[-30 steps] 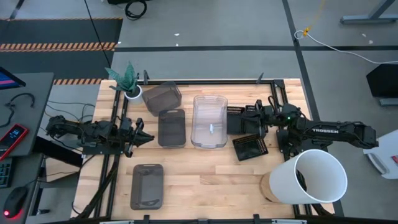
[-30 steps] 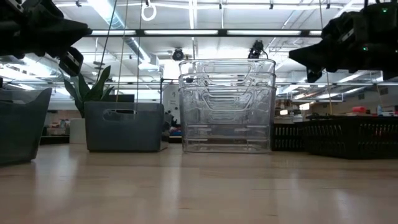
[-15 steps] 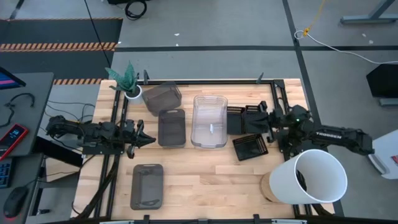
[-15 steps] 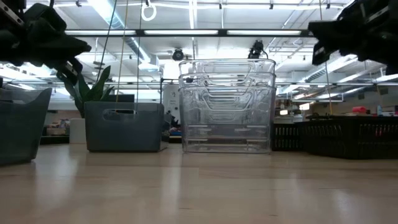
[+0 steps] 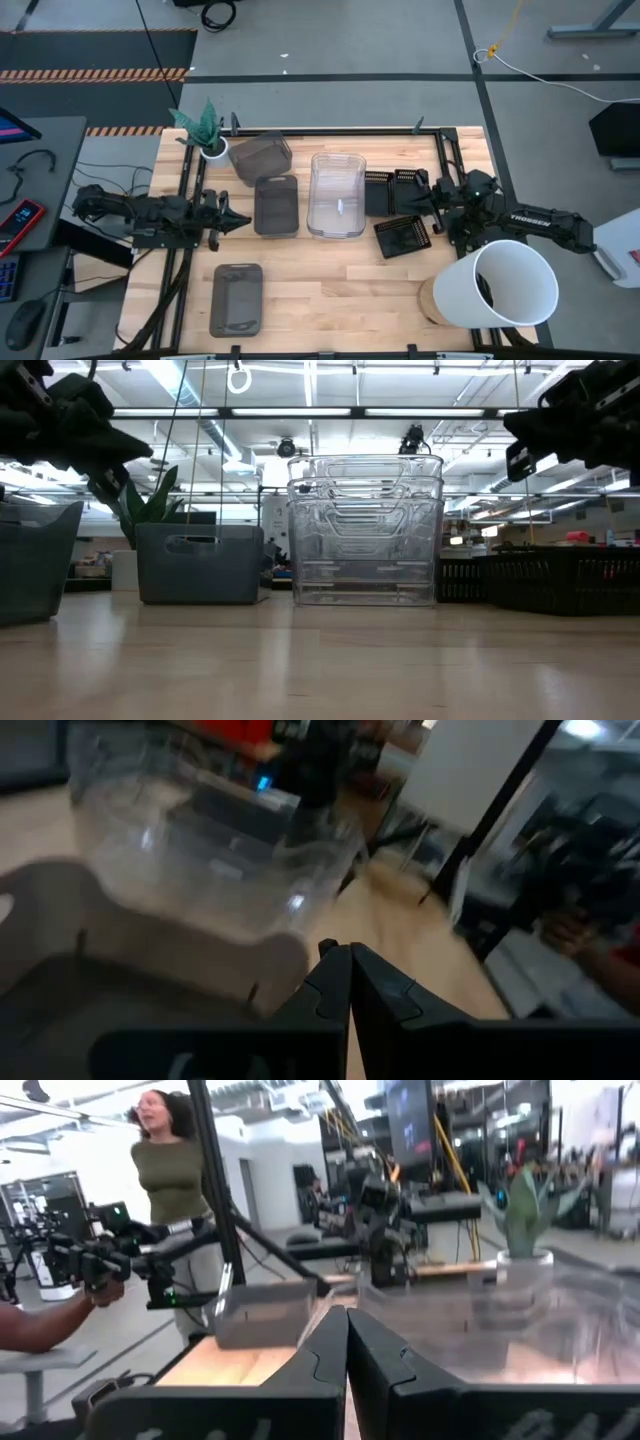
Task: Stack baskets by color
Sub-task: Stack the bottom black transparent bin on the bottom black transparent bin
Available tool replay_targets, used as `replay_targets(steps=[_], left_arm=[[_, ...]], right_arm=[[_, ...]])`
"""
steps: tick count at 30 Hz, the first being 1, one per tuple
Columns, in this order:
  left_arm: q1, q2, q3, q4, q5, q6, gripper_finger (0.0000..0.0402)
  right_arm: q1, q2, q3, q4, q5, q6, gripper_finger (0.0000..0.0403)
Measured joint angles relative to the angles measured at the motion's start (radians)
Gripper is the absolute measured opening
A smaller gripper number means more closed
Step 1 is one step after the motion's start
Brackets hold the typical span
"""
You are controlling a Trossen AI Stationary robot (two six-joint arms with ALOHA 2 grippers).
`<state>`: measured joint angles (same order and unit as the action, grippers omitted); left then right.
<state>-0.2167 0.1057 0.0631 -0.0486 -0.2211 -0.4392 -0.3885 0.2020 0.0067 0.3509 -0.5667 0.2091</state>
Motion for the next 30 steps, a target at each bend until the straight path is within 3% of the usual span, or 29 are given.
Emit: replay_targets(steps=[10,20,25,30], left_arm=[[-0.117,0.289,0.228,-0.134,0.007,-0.107,0.0012],[-0.275,0.601,0.507,-0.584,0.008,-0.240,0.0015],[-0.344,0.693,0.585,-0.642,0.008,-0.232,0.0044],[-0.374,0.763,0.622,-0.644,0.009,-0.210,0.0105]], right_arm=[[0.000,0.002,0.000,-0.016,0.000,0.005,0.0013],[0.000,0.002,0.000,-0.015,0.000,0.005,0.0014],[0.000,0.002,0.000,-0.015,0.000,0.005,0.0014],[0.000,0.002,0.000,-0.015,0.000,0.005,0.0014]])
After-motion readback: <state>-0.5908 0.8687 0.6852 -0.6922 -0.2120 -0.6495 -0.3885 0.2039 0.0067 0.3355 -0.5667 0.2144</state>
